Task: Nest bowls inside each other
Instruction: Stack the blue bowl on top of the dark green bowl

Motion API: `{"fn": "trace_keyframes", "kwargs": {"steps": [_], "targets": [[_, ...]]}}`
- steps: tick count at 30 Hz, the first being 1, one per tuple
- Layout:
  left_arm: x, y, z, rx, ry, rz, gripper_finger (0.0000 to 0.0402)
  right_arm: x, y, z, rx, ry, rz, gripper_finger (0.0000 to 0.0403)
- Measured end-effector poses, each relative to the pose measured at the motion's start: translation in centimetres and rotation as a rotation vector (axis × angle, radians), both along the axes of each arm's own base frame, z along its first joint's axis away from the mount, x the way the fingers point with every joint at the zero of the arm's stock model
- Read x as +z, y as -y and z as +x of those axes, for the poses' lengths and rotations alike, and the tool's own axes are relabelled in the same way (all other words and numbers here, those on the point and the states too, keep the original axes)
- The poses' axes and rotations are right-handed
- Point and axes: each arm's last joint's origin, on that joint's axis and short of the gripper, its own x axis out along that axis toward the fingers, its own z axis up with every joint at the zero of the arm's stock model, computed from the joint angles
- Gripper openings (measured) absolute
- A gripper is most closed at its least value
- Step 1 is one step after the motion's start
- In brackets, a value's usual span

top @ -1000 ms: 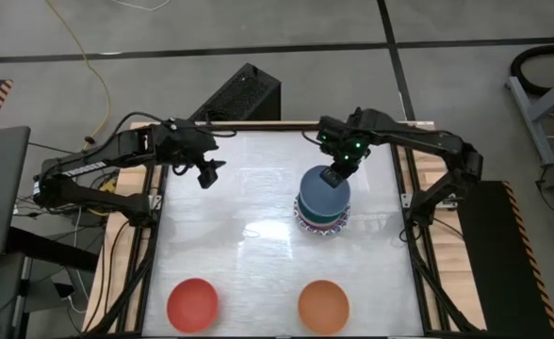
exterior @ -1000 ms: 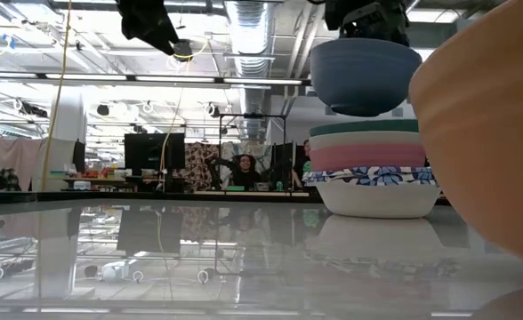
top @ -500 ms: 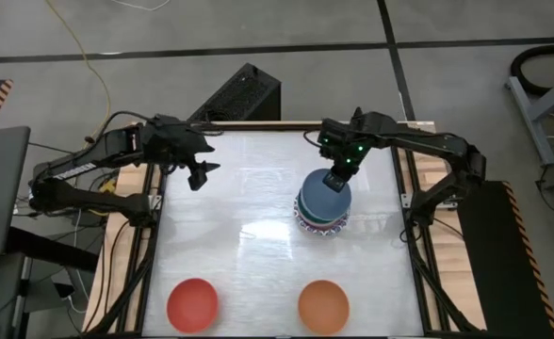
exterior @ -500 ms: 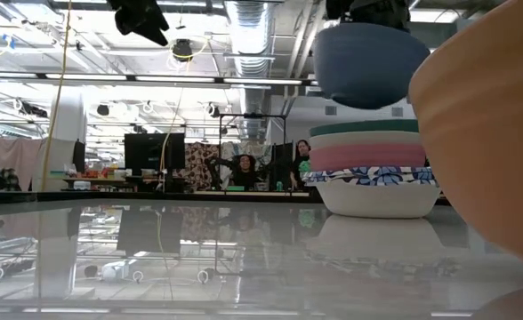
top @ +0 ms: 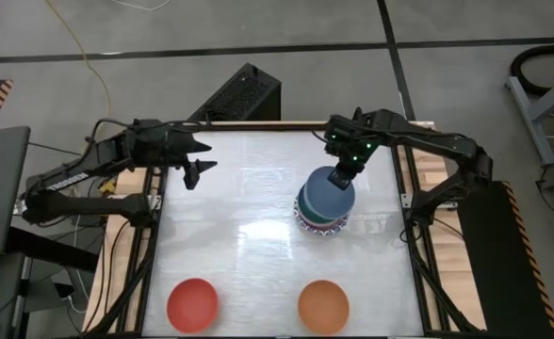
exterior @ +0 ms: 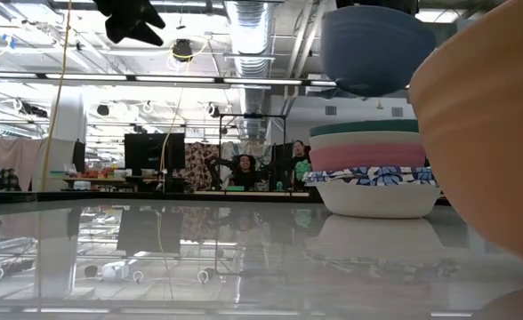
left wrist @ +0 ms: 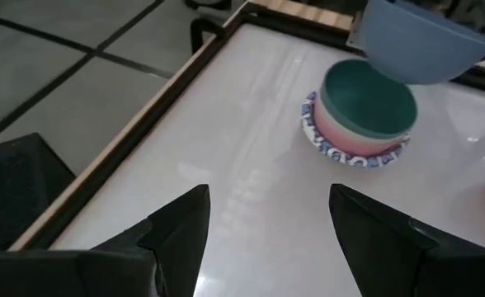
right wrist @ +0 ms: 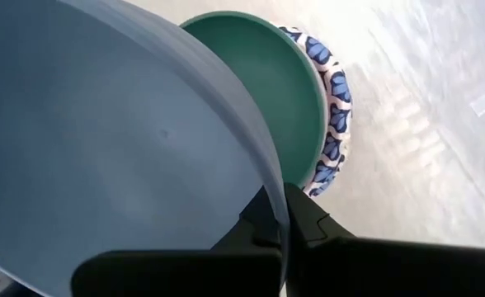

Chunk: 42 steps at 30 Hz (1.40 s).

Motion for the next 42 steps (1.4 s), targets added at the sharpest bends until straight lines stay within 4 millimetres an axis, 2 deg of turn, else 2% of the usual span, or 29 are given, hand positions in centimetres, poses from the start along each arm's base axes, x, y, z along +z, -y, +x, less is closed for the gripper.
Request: {"fn": "trace_keyframes", "kwargs": {"steps": [10, 18, 25, 42], "targets": [[-2.1, 0.1, -0.5, 0.061, 0.073, -0.051, 0.0238, -2.3, -0.1, -1.1, -0.029, 0.013, 0.130, 0.0003], [-3.0, 0.0, 0.1, 0.054, 0.079, -0.104, 0.0238, -2.3, -0.4, -1.0, -0.031, 0.029, 0.137, 0.0003], [-3.0, 0.0, 0.3, 0.029, 0.083, -0.120, 0.0238, -3.4, 0.5, 0.3, -0.064, 0.009, 0.134, 0.0003], [-3.0, 0.1, 0.1, 0.015, 0.081, -0.102, 0.0238, -4.3, 1.6, 0.6, -0.097, -0.038, 0.094, 0.0004]]}}
